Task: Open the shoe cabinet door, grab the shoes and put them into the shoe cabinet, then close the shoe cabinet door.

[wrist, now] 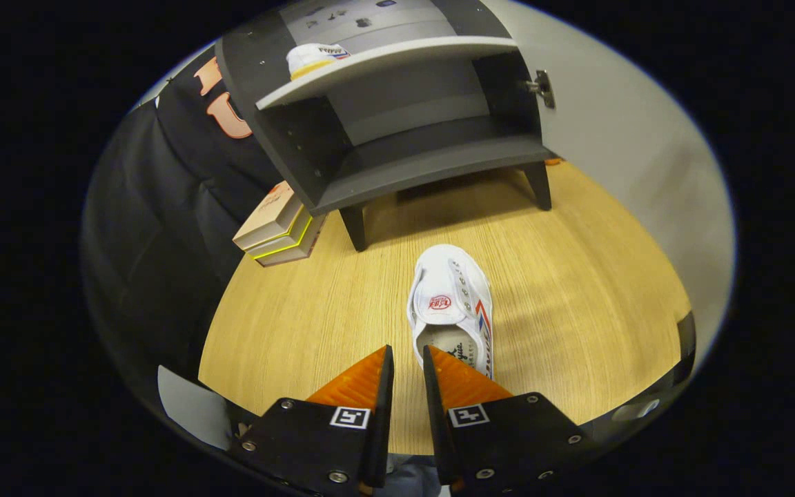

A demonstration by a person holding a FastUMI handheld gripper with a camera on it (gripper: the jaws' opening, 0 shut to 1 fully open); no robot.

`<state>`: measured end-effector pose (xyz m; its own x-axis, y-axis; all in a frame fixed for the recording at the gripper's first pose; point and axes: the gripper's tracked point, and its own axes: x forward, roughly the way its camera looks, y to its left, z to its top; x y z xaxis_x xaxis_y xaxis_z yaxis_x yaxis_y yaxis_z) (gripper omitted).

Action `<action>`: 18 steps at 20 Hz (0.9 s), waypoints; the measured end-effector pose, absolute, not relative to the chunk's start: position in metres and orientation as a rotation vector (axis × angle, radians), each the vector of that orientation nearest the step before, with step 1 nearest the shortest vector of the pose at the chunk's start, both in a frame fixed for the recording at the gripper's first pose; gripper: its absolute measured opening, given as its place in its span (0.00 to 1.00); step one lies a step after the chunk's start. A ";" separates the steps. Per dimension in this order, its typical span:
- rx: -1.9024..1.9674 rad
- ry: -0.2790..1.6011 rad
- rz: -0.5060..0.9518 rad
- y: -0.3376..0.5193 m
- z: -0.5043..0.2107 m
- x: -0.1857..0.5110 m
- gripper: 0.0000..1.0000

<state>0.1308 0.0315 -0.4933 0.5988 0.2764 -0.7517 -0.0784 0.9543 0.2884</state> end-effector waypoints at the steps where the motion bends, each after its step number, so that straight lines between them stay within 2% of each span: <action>1: 0.245 0.921 0.208 0.034 -0.502 0.134 0.27; 7: 0.289 0.950 0.194 0.043 -0.536 0.158 0.28; 10: 0.302 0.922 0.142 0.039 -0.541 0.173 0.27; 13: 0.302 0.900 0.121 0.037 -0.544 0.177 0.07; 14: 0.282 0.889 0.121 0.037 -0.542 0.178 0.03; 18: 0.165 0.862 0.115 0.027 -0.527 0.177 0.00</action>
